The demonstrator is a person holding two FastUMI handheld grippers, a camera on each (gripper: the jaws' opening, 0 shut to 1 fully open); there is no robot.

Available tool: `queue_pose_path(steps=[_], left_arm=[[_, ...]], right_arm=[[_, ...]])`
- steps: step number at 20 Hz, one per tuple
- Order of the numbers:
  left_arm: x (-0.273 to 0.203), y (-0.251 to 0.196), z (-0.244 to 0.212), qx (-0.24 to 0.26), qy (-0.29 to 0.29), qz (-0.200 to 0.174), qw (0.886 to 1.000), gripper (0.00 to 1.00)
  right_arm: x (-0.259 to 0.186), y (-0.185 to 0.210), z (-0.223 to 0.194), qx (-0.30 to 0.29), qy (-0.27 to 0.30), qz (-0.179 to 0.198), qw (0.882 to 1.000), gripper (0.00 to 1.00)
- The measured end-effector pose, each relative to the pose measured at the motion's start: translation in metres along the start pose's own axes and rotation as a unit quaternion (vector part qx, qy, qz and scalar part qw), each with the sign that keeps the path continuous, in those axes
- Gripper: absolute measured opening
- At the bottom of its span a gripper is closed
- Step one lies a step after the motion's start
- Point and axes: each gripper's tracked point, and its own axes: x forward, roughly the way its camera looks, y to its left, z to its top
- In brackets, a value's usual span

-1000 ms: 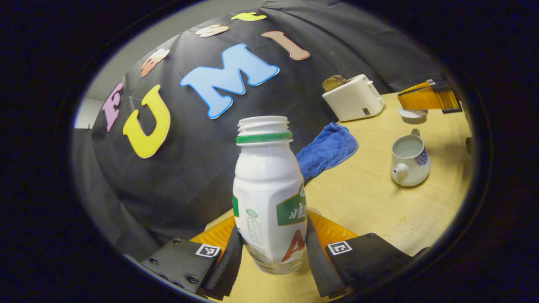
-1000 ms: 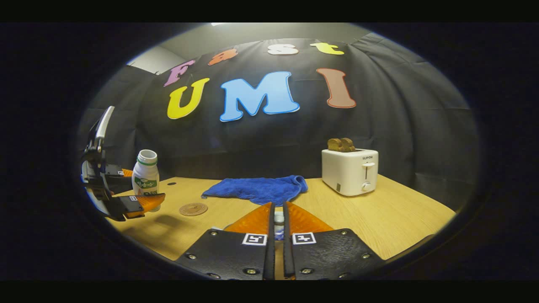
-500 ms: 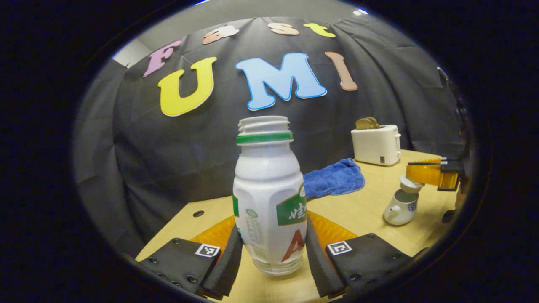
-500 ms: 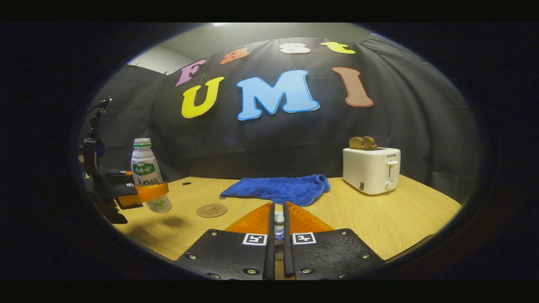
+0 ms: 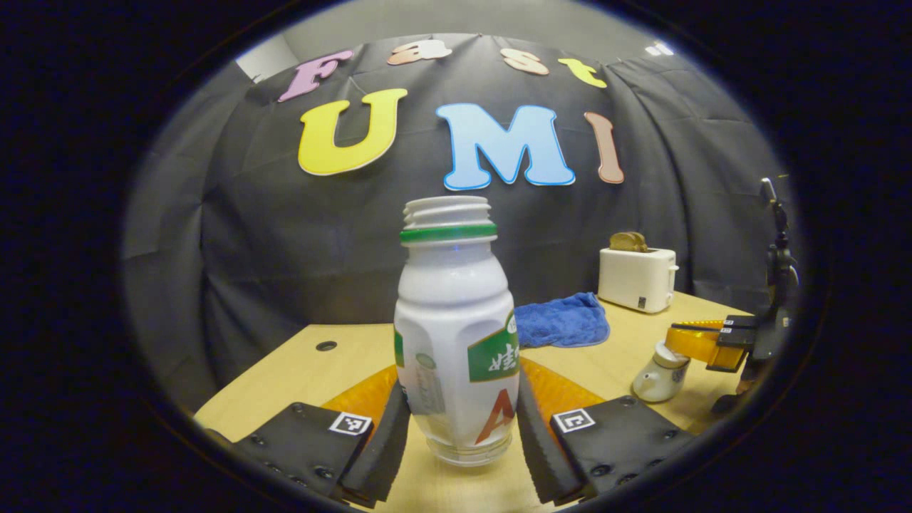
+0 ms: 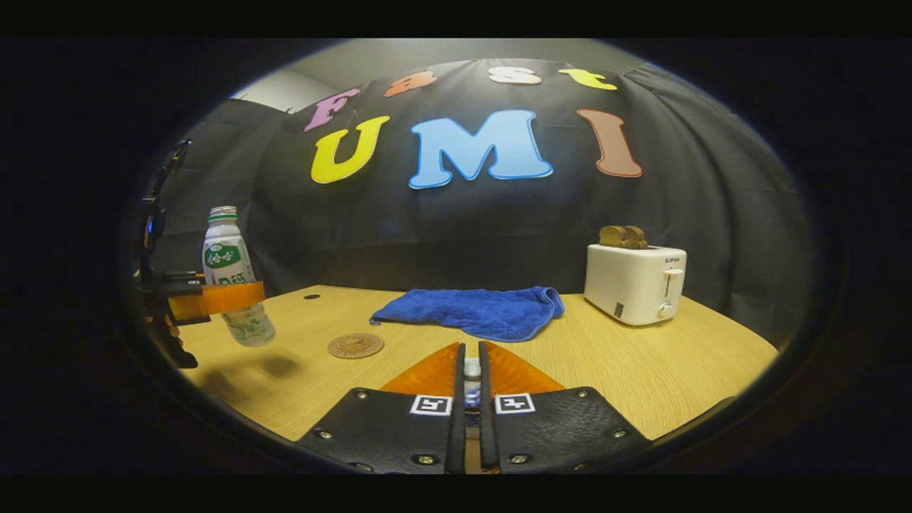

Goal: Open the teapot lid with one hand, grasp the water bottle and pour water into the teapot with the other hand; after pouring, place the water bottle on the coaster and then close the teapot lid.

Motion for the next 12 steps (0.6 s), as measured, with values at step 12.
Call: queue_pose_path(steps=[12], left_arm=[[-0.0033,-0.0019,0.0076,0.007,-0.012,0.002,1.0,0.72]], right_arm=[[-0.0012,-0.0019,-0.003,-0.009,0.002,-0.007,1.0,0.08]])
